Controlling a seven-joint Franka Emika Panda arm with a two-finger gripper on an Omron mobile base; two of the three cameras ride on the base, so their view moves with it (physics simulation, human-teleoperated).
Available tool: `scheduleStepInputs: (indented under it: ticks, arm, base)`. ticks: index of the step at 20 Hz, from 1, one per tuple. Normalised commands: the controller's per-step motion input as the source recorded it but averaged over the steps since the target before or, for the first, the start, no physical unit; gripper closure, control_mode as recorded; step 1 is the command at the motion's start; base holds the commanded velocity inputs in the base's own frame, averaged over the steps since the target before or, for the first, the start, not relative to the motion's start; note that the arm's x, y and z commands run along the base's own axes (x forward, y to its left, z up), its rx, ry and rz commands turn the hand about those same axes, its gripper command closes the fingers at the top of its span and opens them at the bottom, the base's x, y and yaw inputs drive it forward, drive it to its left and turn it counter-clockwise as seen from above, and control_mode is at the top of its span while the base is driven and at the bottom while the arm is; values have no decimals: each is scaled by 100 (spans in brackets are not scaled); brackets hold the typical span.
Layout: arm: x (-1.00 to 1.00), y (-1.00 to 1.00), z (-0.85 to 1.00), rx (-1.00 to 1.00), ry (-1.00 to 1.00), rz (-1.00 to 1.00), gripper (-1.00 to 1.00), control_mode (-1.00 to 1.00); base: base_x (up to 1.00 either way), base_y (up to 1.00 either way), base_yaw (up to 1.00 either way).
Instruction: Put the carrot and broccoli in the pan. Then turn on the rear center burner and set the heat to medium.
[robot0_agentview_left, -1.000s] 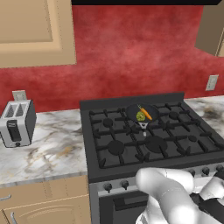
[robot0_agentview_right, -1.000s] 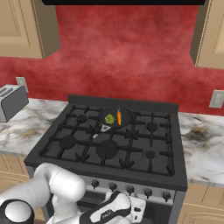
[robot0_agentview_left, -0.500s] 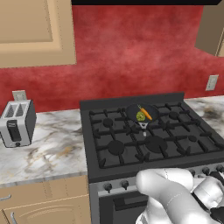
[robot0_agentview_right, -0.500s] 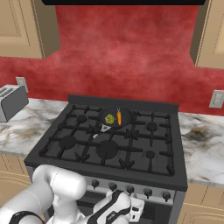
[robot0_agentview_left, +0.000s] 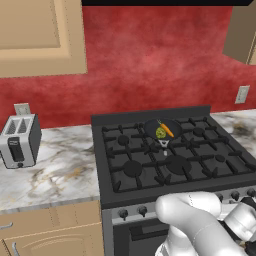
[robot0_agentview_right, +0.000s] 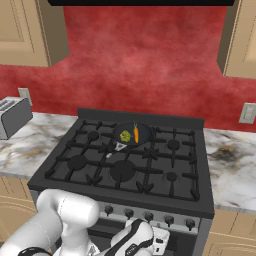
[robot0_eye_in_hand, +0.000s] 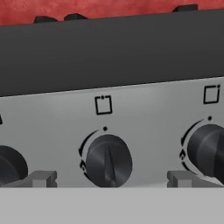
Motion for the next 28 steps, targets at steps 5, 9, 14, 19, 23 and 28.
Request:
scheduleStepInputs:
  ticks: [5, 9, 14, 19, 23, 28]
  arm:
    - [0, 0, 0, 0, 0, 0, -100, -100]
    - [0, 0, 0, 0, 0, 0, -100, -100]
    - [7, 0, 0, 0, -3, 0, -100, -100]
    - [14, 0, 0, 0, -3, 0, -100, -100]
    - [8, 0, 0, 0, -1, 0, -100, -100]
    - [13, 0, 0, 0, 0, 0, -100, -100]
  base:
    - [0, 0, 0]
    - [0, 0, 0]
    - [0, 0, 0]
    - [0, 0, 0]
    - [0, 0, 0]
    - [0, 0, 0]
